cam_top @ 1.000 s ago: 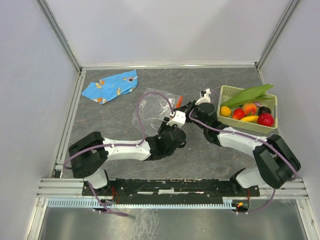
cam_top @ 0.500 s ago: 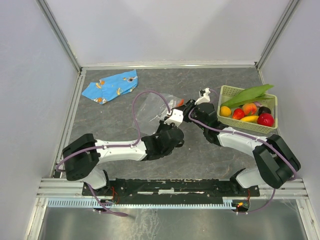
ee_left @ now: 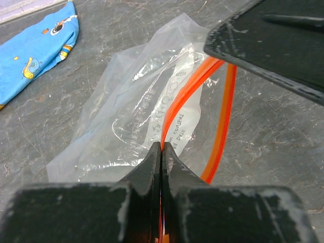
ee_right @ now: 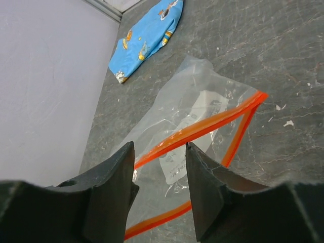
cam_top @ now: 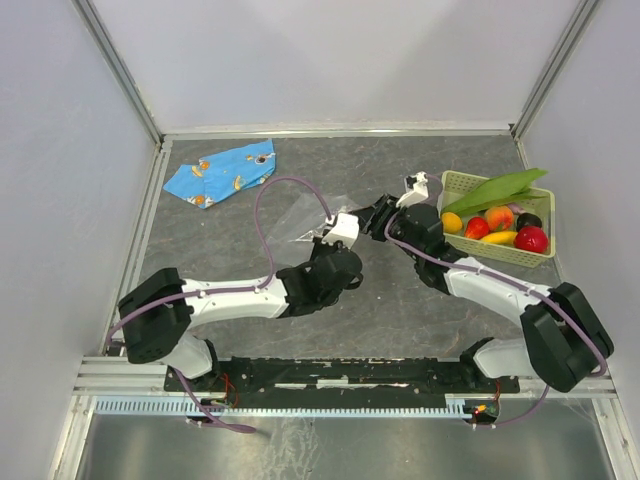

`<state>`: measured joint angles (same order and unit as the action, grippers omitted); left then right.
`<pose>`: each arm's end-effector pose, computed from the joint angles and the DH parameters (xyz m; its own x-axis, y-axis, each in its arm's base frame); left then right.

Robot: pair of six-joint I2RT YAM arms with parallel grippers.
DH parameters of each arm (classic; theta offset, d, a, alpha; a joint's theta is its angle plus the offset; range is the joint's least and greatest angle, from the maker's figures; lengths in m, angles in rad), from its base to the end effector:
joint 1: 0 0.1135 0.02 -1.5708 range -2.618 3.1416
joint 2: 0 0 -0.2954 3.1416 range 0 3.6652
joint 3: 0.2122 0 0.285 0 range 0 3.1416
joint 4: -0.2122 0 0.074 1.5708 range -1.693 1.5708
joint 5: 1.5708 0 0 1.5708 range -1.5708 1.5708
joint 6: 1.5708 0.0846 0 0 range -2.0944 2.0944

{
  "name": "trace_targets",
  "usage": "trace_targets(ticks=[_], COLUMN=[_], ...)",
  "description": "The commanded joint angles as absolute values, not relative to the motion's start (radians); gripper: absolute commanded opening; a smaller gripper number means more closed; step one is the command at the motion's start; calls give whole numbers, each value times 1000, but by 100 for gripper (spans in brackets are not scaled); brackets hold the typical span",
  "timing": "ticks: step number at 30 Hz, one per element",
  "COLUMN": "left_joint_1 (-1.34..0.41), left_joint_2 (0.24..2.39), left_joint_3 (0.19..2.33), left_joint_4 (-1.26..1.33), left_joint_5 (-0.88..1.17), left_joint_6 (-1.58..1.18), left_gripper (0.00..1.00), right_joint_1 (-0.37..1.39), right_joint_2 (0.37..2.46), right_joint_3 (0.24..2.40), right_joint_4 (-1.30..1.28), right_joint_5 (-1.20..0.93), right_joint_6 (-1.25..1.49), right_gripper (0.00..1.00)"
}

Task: Place the food in the zip-top bag and seal the zipper
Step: Pick up the zipper food storage bag at the center of the board, then open the zipper of the food storage bag.

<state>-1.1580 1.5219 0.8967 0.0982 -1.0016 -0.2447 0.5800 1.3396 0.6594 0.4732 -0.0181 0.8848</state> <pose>0.2137 -0.3103 0.2340 -0.2446 0.2330 -0.9412 0.1467 0.9684 0.2016 0.3019 0.1996 0.2399 -0.5443 0.5683 -0.6170 -0.2234 0.6108 0.7596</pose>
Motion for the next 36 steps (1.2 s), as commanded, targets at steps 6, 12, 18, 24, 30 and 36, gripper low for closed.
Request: trace_targets(ticks=[6, 12, 18, 24, 30, 36], left_joint_1=[-1114, -1097, -1079, -1062, -1036, -1019], left_joint_2=[1451, 1428, 1395, 1364, 1336, 1315], left_joint_3=[880, 866, 834, 799, 774, 756], left_joint_4=[99, 97, 118, 139, 151, 141], left_joint_5=[-943, -923, -893, -865, -817, -804], left_joint_6=[-362, -387, -417, -445, -480, -484], left_gripper=[3, 3, 3, 3, 3, 8], right_joint_1=[573, 574, 577, 584, 588, 588], right_joint_2=[1342, 1461, 1624, 1722, 1786, 1729], right_joint_3=[600, 588, 594, 609, 615, 625], right_joint_4=[451, 608, 820, 966, 1038, 966], right_joint_5=[117, 34, -63, -118, -145, -139], right_joint_6=[895, 958, 1048, 1109, 1152, 1107], right_gripper=[54, 58, 60, 56, 36, 2])
